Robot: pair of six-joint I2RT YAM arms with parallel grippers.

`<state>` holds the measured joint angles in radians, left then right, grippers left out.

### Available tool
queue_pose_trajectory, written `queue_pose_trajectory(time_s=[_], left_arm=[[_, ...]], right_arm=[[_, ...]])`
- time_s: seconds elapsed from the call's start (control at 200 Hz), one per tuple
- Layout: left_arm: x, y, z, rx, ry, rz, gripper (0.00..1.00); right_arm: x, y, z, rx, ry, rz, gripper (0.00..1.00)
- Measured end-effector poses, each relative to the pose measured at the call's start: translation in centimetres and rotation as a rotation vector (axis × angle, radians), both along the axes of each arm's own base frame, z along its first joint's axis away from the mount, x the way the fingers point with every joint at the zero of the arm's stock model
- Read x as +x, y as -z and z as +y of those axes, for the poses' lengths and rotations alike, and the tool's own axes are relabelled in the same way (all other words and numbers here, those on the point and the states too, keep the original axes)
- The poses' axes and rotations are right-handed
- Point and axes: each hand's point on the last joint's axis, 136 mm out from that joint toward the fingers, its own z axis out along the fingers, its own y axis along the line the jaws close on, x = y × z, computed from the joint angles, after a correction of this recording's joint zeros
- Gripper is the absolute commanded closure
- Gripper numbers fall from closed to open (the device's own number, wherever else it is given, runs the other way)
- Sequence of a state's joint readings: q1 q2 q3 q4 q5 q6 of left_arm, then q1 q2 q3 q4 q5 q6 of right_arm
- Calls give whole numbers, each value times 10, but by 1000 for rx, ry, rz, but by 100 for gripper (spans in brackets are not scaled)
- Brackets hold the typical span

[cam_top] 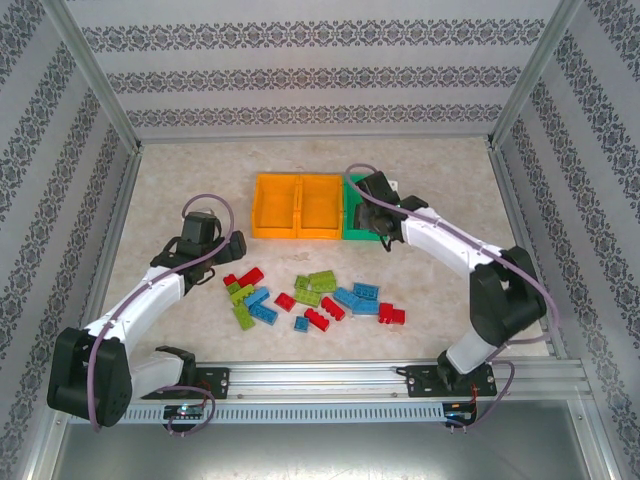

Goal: Sort the legos into containers by color

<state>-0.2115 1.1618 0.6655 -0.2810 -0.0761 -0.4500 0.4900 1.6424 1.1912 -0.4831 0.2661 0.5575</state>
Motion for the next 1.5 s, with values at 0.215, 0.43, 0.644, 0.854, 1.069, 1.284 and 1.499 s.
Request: queue_pose_trajectory(time_s=[0.215, 0.43, 0.644, 0.854, 1.069, 1.284, 1.499], left_arm=[[-6, 3, -3, 24, 11, 29, 1], [-12, 11, -5, 37, 17, 81, 1], [-22, 31, -7, 31, 11, 183, 0], [-32, 36, -12, -2, -3, 231, 3], [-51, 45, -10, -25, -61, 312, 8], [-58, 48, -9, -45, -107, 345, 11], [-62, 54, -12, -72, -121, 380, 15]], right_arm=[[35, 22, 4, -47, -17, 16, 30], [48, 31, 8, -63, -27, 22, 22], [51, 30, 9, -62, -30, 14, 20], [51, 30, 10, -55, -31, 4, 19], [43, 26, 8, -38, -36, -7, 18], [38, 12, 14, 27, -51, -43, 18], [35, 4, 18, 69, -68, -78, 17]])
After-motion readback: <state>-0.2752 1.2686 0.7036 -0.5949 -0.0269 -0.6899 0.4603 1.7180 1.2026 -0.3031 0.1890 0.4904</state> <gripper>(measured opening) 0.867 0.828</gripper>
